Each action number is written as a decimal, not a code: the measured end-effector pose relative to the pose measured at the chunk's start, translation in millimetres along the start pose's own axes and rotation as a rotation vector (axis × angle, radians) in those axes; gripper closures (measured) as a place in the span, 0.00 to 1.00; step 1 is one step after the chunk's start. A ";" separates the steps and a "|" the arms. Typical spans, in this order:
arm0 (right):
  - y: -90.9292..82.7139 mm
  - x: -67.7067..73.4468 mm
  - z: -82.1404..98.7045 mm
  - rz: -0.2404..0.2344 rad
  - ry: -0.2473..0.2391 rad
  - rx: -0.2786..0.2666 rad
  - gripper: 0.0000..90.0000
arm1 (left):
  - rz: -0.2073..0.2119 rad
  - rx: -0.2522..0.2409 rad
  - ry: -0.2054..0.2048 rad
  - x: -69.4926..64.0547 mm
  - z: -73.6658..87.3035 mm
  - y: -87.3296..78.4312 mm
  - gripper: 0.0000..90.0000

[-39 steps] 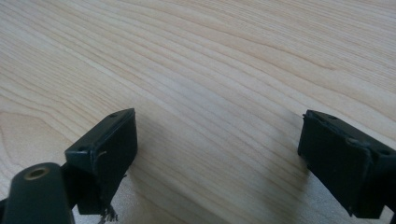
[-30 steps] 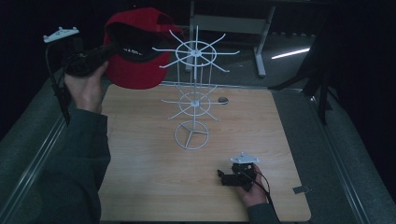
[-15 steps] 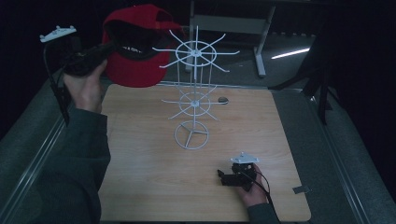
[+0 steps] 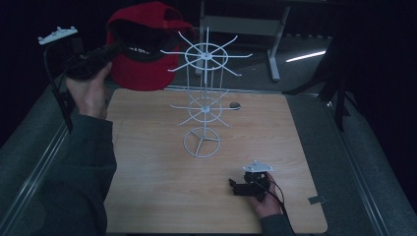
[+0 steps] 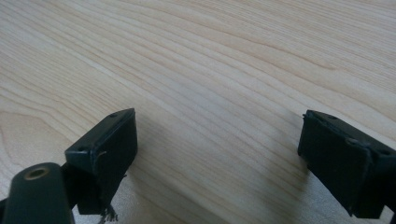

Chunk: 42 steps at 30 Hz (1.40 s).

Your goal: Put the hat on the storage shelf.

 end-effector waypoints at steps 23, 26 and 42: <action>-0.2 0.2 0.1 0.000 0.000 0.001 0.13 | 0.072 0.004 0.046 -7.9 1.8 -7.2 0.94; -0.1 0.3 0.1 -0.001 0.001 0.000 0.13 | 0.074 0.008 0.054 -8.2 1.8 -8.8 0.94; -0.1 0.2 0.1 -0.001 -0.001 0.000 0.13 | 0.098 0.046 0.048 -1.6 23.6 -19.0 0.94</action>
Point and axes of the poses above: each handheld gripper's, and its own axes: y roughly forward along the jaws, z roughly out of its underside, x roughly to its left, the point moved 4 cm from there along y, roughly forward along the jaws, and after that the axes turned 10 degrees about -x, right-handed, at the moved point
